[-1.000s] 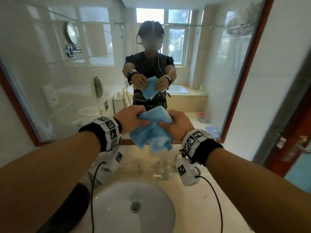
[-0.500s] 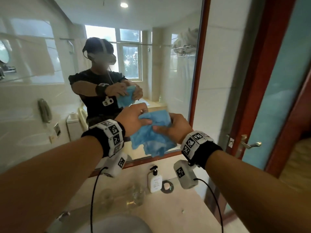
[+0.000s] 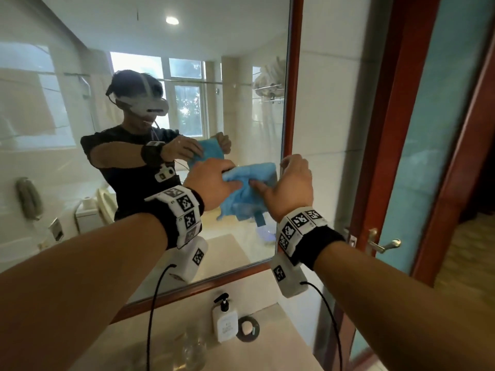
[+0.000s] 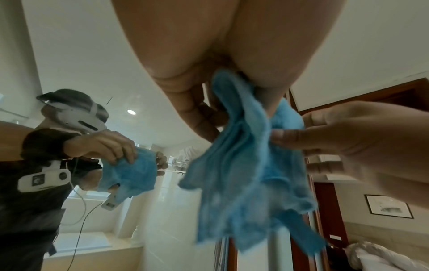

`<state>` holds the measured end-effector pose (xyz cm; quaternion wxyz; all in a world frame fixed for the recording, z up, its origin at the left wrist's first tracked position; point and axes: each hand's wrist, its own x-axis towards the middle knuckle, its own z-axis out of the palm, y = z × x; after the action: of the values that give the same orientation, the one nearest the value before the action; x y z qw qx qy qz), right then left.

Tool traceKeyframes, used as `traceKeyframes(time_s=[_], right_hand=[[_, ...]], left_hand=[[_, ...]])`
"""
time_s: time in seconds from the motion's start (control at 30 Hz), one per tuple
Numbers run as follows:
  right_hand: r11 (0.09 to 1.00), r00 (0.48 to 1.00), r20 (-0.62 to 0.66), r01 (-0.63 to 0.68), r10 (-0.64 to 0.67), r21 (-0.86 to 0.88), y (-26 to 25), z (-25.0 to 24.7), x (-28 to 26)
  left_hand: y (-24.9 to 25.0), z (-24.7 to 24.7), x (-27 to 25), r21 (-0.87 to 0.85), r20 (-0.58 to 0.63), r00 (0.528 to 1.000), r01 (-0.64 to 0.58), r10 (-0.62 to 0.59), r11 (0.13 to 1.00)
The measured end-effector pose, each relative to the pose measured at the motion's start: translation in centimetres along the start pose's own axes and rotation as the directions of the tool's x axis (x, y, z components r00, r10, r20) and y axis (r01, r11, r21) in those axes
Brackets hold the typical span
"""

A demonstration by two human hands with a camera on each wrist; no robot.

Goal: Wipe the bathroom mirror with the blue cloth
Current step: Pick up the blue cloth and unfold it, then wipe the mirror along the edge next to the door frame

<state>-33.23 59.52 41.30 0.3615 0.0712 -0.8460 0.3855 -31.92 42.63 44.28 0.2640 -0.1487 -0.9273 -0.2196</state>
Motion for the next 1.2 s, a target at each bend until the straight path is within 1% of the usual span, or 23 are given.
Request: traceKeyframes(time_s=[0.03,0.07,0.1,0.17,0.23,0.3,0.37,0.43,0.47,0.53,0.6,0.63,0.73,0.8,0.9,1.0,1.07,1.1,1.17,1.2], right_hand=[[0.999,0.999,-0.032,-0.019,0.02,0.031,0.2,0.0,0.7],[0.995,0.997,-0.033,-0.06,0.063,0.075,0.5,0.0,1.5],[0.987,0.993,-0.017,-0.114,0.117,0.112,0.9,-0.1,2.6],[0.974,0.981,0.015,-0.192,0.192,0.117,2.0,-0.3,4.8],[0.974,0.979,0.025,-0.204,0.202,0.094,3.4,-0.3,7.2],[0.97,0.979,0.02,-0.203,0.203,0.136,4.6,-0.1,9.0],[0.973,0.989,0.003,-0.145,0.147,0.181,5.5,0.5,10.2],[0.962,0.999,-0.04,0.004,0.008,0.272,6.3,1.4,11.1],[0.94,0.995,-0.07,0.085,-0.065,0.329,6.6,1.9,11.5],[0.895,0.981,-0.1,0.195,-0.169,0.401,6.8,2.8,12.3],[0.891,0.966,-0.115,0.257,-0.23,0.375,6.8,3.7,13.3],[0.895,0.963,-0.116,0.268,-0.242,0.356,6.5,4.0,13.9],[0.898,0.962,-0.124,0.271,-0.242,0.347,5.1,4.9,15.5],[0.898,0.96,-0.139,0.277,-0.243,0.341,3.8,5.5,16.8],[0.917,0.959,-0.126,0.279,-0.253,0.286,2.1,6.5,18.7],[0.955,0.967,-0.101,0.248,-0.233,0.163,1.0,7.6,19.6],[0.969,0.97,-0.103,0.231,-0.222,0.088,0.6,8.2,19.7],[0.973,0.971,-0.1,0.223,-0.216,0.063,0.5,8.4,19.7],[0.976,0.973,-0.086,0.215,-0.212,0.026,0.4,8.5,19.8],[0.977,0.974,-0.08,0.215,-0.213,0.017,0.3,8.5,19.8]], left_hand=[[0.6,0.3,1.0,0.009,-0.034,0.999,0.001,-0.001,1.0],[1.2,0.6,2.0,0.01,-0.061,0.998,0.005,-0.005,1.0],[1.8,1.0,3.0,0.016,-0.079,0.997,0.008,-0.007,1.0],[3.2,1.8,5.2,0.066,-0.107,0.994,0.005,0.002,0.998],[4.5,2.6,7.5,0.124,-0.157,0.988,0.01,0.01,0.992],[5.4,3.5,9.3,0.156,-0.202,0.979,-0.002,0.033,0.988],[5.7,4.3,10.9,0.17,-0.25,0.964,-0.045,0.087,0.984],[5.7,4.8,12.2,0.167,-0.246,0.965,-0.049,0.09,0.985],[5.5,4.9,12.8,0.167,-0.241,0.967,-0.043,0.083,0.985],[5.1,4.7,13.7,0.162,-0.256,0.964,-0.03,0.071,0.986],[5.0,4.0,14.3,0.142,-0.261,0.964,-0.022,0.059,0.99],[5.0,3.6,14.7,0.145,-0.247,0.967,-0.021,0.057,0.989],[4.8,2.0,15.9,0.206,-0.201,0.979,0.011,0.031,0.979],[4.0,1.0,16.8,0.174,-0.197,0.98,0.024,0.011,0.985],[2.9,-0.6,17.2,0.169,-0.229,0.973,0.023,0.017,0.985],[1.5,-2.1,17.0,0.179,-0.28,0.959,0.02,0.031,0.984],[0.1,-3.0,16.7,0.253,-0.348,0.937,0.05,0.042,0.966],[-0.7,-3.5,16.6,0.324,-0.392,0.917,0.062,0.074,0.944],[-2.2,-4.3,16.6,0.506,-0.453,0.88,0.124,0.141,0.853],[-2.7,-4.5,16.5,0.583,-0.457,0.878,0.174,0.143,0.794]])
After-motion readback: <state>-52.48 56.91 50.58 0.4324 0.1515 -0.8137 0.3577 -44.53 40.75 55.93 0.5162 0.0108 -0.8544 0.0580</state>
